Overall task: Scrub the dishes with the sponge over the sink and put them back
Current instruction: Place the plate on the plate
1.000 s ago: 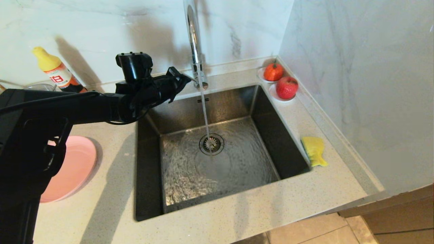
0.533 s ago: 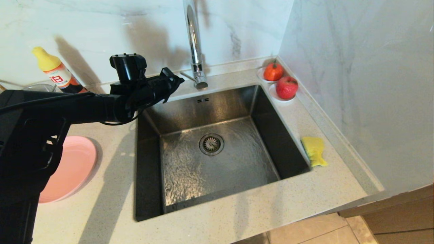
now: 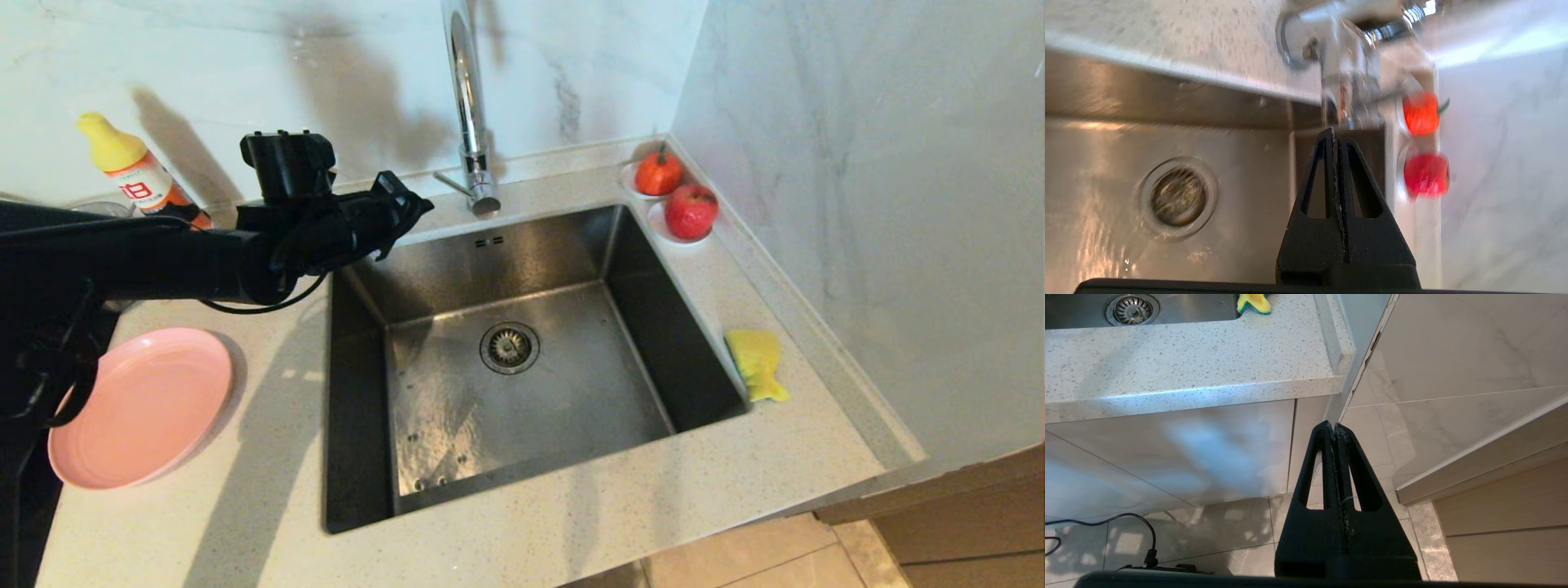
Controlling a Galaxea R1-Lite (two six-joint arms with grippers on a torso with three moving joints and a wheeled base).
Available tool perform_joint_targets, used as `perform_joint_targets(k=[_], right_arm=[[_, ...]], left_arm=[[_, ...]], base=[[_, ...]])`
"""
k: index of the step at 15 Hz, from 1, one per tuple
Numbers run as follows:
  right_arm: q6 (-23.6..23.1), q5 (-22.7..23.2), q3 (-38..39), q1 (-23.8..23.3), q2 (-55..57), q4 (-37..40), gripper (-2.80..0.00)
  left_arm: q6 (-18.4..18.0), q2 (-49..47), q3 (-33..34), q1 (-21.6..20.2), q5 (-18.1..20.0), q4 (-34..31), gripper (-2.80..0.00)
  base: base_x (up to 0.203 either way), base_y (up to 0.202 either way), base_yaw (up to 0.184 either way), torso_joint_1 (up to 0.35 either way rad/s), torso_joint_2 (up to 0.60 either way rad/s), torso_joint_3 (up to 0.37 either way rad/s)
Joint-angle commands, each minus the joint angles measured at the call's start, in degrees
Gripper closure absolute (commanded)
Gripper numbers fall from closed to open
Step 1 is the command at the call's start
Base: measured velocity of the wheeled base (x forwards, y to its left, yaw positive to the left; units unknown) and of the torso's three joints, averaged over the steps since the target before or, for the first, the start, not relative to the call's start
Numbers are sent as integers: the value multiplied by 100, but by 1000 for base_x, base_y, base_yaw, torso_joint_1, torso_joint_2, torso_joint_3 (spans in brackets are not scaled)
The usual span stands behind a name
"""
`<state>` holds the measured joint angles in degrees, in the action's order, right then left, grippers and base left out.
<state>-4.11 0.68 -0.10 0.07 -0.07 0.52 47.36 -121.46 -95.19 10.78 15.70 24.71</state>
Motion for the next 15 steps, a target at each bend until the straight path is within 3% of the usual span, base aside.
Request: perform_joint_targets(k=[1, 4, 6, 8, 10, 12, 13, 14, 15], right_arm=[[-10, 2, 1, 1, 3, 0, 0], [-11, 2, 1, 1, 3, 0, 0], [-3, 2, 1, 1, -1, 0, 0], [-7, 2, 1, 1, -1, 0, 0], [-3, 2, 1, 1, -1, 0, 0], [-3, 2, 1, 1, 7, 0, 0], [-2, 2, 1, 1, -1, 0, 0], [-9, 2, 1, 1, -1, 0, 0], [-2, 2, 1, 1, 7, 0, 0]], left_arm=[[-329, 1010, 868, -7, -75, 75, 0], [-1081, 2441, 2075, -11, -509, 91, 0], [-1767, 3451, 3136, -12, -1046, 100, 0], [-2282, 4326, 4103, -13, -1993, 100, 0], [-2535, 4989, 4857, -59, -3431, 42, 0], [-2626, 5241, 5174, -103, -4644, -278, 0], [-2698, 5382, 5246, -140, -5427, -559, 0], [-2877, 5630, 5285, -303, -5776, -789, 0], [-3165, 5803, 5284, -624, -5838, -882, 0]], base=[[0, 0, 0, 0, 0, 0], [0, 0, 0, 0, 0, 0], [0, 0, 0, 0, 0, 0], [0, 0, 0, 0, 0, 0], [0, 0, 0, 0, 0, 0], [0, 0, 0, 0, 0, 0], [0, 0, 0, 0, 0, 0], [0, 0, 0, 0, 0, 0], [0, 0, 0, 0, 0, 0]])
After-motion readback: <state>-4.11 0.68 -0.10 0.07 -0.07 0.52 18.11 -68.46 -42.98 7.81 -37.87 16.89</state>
